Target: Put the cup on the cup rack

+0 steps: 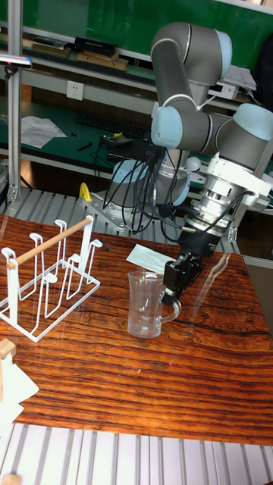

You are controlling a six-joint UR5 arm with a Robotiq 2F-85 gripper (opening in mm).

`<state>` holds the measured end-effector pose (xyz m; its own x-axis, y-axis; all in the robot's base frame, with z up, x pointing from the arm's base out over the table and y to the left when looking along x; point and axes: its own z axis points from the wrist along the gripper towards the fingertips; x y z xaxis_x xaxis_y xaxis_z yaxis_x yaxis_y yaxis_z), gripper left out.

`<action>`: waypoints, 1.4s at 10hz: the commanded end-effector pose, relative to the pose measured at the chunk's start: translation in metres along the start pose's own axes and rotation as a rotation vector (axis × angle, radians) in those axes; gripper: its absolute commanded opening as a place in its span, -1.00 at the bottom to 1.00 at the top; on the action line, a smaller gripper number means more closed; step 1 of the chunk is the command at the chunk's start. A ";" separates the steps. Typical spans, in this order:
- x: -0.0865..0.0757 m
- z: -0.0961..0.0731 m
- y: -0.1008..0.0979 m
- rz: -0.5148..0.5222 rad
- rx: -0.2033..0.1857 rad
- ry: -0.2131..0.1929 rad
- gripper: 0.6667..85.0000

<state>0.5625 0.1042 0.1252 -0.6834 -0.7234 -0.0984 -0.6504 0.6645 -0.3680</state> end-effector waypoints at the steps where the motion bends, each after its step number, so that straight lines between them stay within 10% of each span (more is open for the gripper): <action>1: 0.005 0.001 0.007 0.039 -0.029 0.015 -0.98; 4: -0.001 -0.004 0.054 0.142 -0.212 0.003 -0.98; 6: -0.002 -0.008 0.068 0.147 -0.268 0.007 -0.98; 9: -0.002 -0.010 0.073 0.151 -0.288 0.008 -0.98; 14: 0.009 -0.005 0.054 0.093 -0.208 0.039 -0.98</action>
<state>0.5177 0.1435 0.1070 -0.7631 -0.6378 -0.1046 -0.6254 0.7695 -0.1294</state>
